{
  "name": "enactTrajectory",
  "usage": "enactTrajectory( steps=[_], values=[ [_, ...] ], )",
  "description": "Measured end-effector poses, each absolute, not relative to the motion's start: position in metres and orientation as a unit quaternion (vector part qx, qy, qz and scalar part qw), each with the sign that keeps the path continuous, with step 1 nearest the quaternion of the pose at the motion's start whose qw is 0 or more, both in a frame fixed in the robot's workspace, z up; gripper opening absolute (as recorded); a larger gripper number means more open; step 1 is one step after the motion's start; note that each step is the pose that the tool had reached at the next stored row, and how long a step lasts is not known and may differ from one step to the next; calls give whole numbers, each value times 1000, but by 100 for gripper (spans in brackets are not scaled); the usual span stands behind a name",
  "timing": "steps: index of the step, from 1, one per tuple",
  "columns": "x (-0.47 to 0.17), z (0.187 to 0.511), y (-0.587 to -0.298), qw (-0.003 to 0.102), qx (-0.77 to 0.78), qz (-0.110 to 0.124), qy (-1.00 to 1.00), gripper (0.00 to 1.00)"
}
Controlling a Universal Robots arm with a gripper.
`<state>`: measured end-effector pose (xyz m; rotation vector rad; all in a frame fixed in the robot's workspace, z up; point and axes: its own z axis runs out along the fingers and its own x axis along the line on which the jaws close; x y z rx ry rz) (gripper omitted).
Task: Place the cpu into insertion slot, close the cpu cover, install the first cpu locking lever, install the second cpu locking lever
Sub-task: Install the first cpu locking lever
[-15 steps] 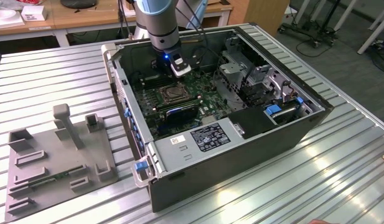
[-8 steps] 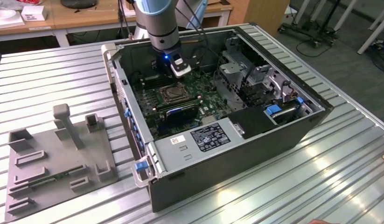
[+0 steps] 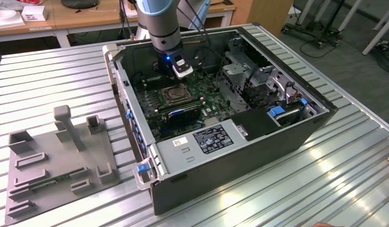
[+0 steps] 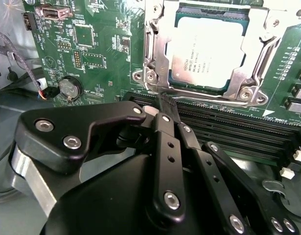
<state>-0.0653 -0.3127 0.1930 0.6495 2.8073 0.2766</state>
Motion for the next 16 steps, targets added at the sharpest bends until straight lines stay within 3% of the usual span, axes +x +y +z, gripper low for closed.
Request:
enactTrajectory(
  steps=[16],
  values=[
    [-69,190,-313,130,222,93,962,10]
  ],
)
